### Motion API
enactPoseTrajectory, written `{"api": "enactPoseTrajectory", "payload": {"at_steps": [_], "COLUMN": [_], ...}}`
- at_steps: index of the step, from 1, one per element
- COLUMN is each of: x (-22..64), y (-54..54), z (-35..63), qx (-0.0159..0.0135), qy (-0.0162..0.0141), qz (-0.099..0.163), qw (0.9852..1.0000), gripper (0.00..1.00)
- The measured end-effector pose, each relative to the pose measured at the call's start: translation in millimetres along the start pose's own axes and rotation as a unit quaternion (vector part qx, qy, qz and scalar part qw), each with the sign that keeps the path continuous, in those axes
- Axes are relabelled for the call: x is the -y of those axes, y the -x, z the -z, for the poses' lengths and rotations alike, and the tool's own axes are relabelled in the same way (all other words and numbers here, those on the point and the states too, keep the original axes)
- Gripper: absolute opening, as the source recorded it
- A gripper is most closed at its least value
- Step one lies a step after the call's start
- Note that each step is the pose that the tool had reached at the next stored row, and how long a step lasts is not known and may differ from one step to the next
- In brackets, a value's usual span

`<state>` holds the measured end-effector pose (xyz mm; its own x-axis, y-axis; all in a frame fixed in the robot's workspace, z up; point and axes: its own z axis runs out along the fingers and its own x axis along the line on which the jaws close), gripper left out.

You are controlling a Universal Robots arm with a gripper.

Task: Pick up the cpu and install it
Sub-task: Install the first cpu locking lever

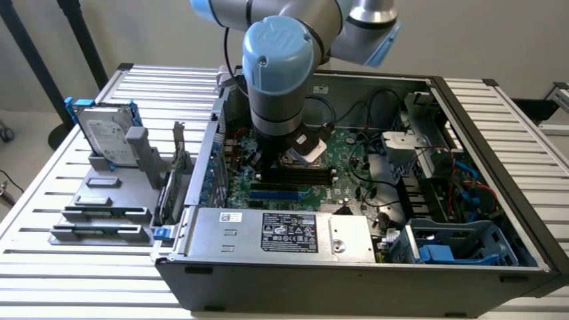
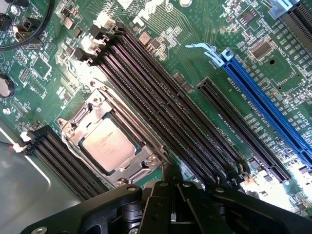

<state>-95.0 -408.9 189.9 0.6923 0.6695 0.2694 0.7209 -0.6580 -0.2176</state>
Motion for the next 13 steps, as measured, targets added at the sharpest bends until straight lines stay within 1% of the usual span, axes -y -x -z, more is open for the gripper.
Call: {"api": "enactPoseTrajectory", "payload": {"at_steps": [1, 3, 5, 6, 8, 10, 13], "x": [0.0, -0.1, 0.3, 0.9, 2.4, 3.5, 6.6], "y": [0.0, 0.0, -0.5, -1.5, -3.7, -5.2, -8.5], "z": [0.0, 0.1, 2.0, 4.5, 11.6, 16.6, 16.5], "qx": [0.0022, 0.0047, 0.0047, 0.0042, 0.0046, 0.0047, 0.0048], "qy": [0.0021, 0.0044, 0.0045, 0.0044, 0.0044, 0.0045, 0.0044], "qz": [0.000, 0.000, 0.000, 0.000, 0.000, 0.000, 0.001], "qw": [1.0000, 1.0000, 1.0000, 1.0000, 1.0000, 1.0000, 1.0000], "gripper": [0.11, 0.11, 0.11, 0.11, 0.11, 0.11, 0.11]}}
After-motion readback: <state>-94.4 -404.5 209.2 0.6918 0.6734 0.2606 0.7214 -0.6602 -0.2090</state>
